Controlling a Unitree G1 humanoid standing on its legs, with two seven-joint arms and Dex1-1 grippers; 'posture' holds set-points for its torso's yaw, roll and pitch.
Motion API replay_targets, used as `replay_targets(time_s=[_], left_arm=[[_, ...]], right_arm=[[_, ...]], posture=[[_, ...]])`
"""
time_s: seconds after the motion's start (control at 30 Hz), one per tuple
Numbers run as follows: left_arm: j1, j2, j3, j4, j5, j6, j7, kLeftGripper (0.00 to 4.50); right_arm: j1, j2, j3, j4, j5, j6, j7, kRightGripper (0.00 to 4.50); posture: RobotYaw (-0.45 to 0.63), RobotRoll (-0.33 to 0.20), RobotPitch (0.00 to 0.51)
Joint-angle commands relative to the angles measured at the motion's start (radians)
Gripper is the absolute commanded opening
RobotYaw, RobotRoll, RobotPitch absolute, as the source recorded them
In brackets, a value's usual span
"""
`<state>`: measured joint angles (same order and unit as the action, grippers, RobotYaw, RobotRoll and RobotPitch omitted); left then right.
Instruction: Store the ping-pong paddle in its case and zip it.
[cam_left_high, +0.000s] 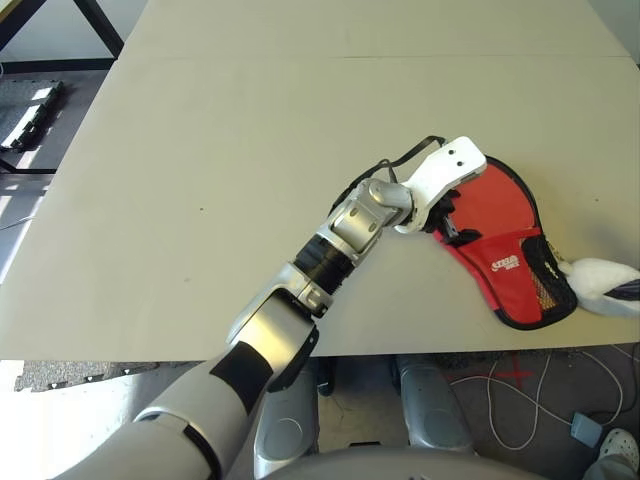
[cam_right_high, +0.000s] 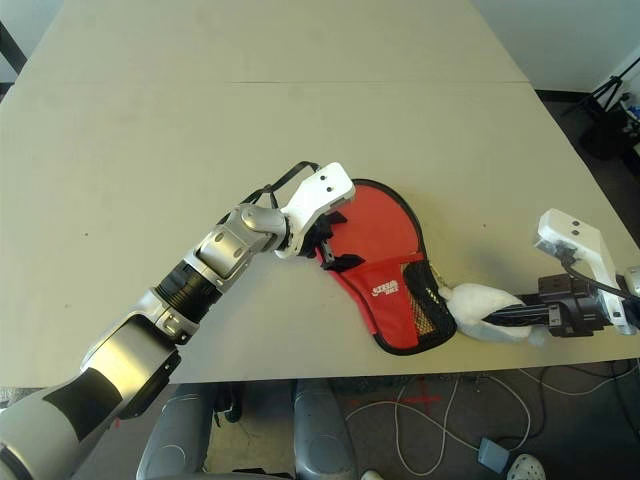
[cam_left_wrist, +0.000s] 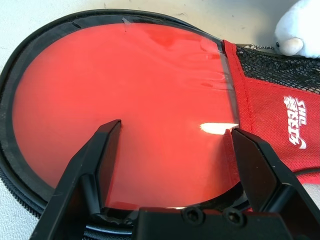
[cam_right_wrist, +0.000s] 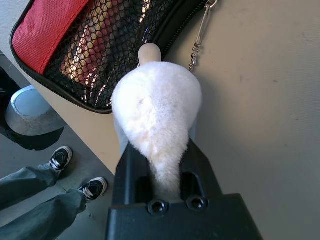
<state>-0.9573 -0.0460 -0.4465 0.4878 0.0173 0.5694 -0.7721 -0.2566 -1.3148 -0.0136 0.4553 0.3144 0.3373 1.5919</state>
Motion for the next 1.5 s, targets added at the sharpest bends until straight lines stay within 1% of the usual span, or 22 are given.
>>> replay_targets(time_s=[0.03, 0.07, 0.1, 0.13, 0.23, 0.27, 0.3, 0.33, 0.4, 0.47, 0.6, 0.7, 0.73, 0.83, 0.97, 1.07, 1.17, 1.27, 1.37, 1.5], left_arm=[[0.028, 0.004, -0.021, 0.056, 0.026, 0.026, 0.005, 4.5], [0.029, 0.006, -0.022, 0.054, 0.026, 0.025, 0.004, 4.5], [0.03, 0.008, -0.022, 0.053, 0.026, 0.024, 0.003, 4.5], [0.03, 0.009, -0.022, 0.052, 0.026, 0.023, 0.002, 4.5], [0.032, 0.013, -0.023, 0.049, 0.027, 0.02, 0.0, 4.5], [0.033, 0.013, -0.022, 0.047, 0.028, 0.019, -0.001, 4.5], [0.032, 0.015, -0.021, 0.043, 0.029, 0.017, -0.003, 4.5], [0.032, 0.016, -0.02, 0.041, 0.03, 0.016, -0.004, 4.5], [0.024, 0.023, -0.009, 0.022, 0.025, 0.023, -0.008, 4.5], [0.019, 0.034, 0.001, -0.002, 0.021, 0.023, -0.013, 4.5], [0.014, 0.061, 0.03, -0.072, 0.004, 0.032, -0.021, 4.5], [0.008, 0.079, 0.075, -0.137, -0.027, 0.071, -0.019, 4.5], [0.005, 0.088, 0.1, -0.169, -0.042, 0.078, -0.014, 4.5], [0.004, 0.106, 0.179, -0.26, -0.088, 0.105, 0.008, 4.5], [0.004, 0.096, 0.296, -0.357, -0.161, 0.137, 0.074, 4.5], [0.012, 0.098, 0.432, -0.429, -0.22, 0.108, 0.168, 4.5], [0.044, 0.109, 0.541, -0.459, -0.262, 0.066, 0.25, 4.5], [0.093, 0.141, 0.615, -0.457, -0.264, -0.008, 0.323, 4.5], [0.157, 0.195, 0.695, -0.427, -0.241, -0.112, 0.411, 4.5], [0.238, 0.251, 0.756, -0.401, -0.232, -0.207, 0.489, 4.5]], right_arm=[[0.003, -0.011, 0.011, -0.009, 0.011, 0.045, 0.019, 1.83], [0.0, -0.027, 0.008, -0.014, 0.038, 0.061, 0.022, 2.1], [-0.002, -0.043, 0.009, -0.018, 0.063, 0.08, 0.023, 2.49], [-0.004, -0.054, 0.011, -0.02, 0.08, 0.093, 0.023, 2.79], [-0.008, -0.106, 0.019, 0.0, 0.15, 0.083, 0.023, 3.75], [-0.014, -0.117, 0.022, 0.012, 0.166, 0.078, 0.023, 4.02], [-0.033, -0.12, 0.021, 0.032, 0.176, 0.078, 0.023, 4.38], [-0.047, -0.123, 0.023, 0.045, 0.184, 0.078, 0.023, 4.47], [-0.108, -0.118, 0.022, 0.099, 0.203, 0.091, 0.023, 4.47], [-0.183, -0.088, 0.015, 0.165, 0.179, 0.09, 0.023, 4.47], [-0.329, 0.027, -0.038, 0.262, 0.153, 0.094, -0.044, 4.47], [-0.385, 0.1, -0.084, 0.299, 0.145, 0.081, -0.118, 4.47], [-0.402, 0.139, -0.11, 0.318, 0.142, 0.054, -0.177, 4.47], [-0.435, 0.232, -0.168, 0.358, 0.131, 0.0, -0.327, 4.47], [-0.432, 0.315, -0.222, 0.361, 0.122, -0.058, -0.44, 4.47], [-0.452, 0.371, -0.268, 0.389, 0.117, -0.12, -0.553, 4.47], [-0.476, 0.402, -0.305, 0.428, 0.111, -0.184, -0.635, 4.47], [-0.493, 0.42, -0.33, 0.47, 0.097, -0.255, -0.702, 4.47], [-0.509, 0.438, -0.36, 0.521, 0.083, -0.342, -0.79, 4.47], [-0.522, 0.453, -0.388, 0.578, 0.073, -0.436, -0.871, 4.47]], posture=[[-0.23, 0.0, 0.289], [-0.23, 0.0, 0.289], [-0.23, 0.0, 0.289], [-0.23, 0.0, 0.289], [-0.23, 0.0, 0.287], [-0.23, 0.0, 0.287], [-0.23, 0.0, 0.287], [-0.23, 0.0, 0.287], [-0.23, 0.0, 0.286], [-0.23, 0.0, 0.288], [-0.22, 0.0, 0.288], [-0.22, 0.0, 0.288], [-0.22, 0.0, 0.288], [-0.2, 0.0, 0.284], [-0.19, 0.0, 0.28], [-0.18, 0.0, 0.275], [-0.18, 0.0, 0.274], [-0.17, 0.0, 0.27], [-0.16, 0.0, 0.265], [-0.15, 0.0, 0.258]])
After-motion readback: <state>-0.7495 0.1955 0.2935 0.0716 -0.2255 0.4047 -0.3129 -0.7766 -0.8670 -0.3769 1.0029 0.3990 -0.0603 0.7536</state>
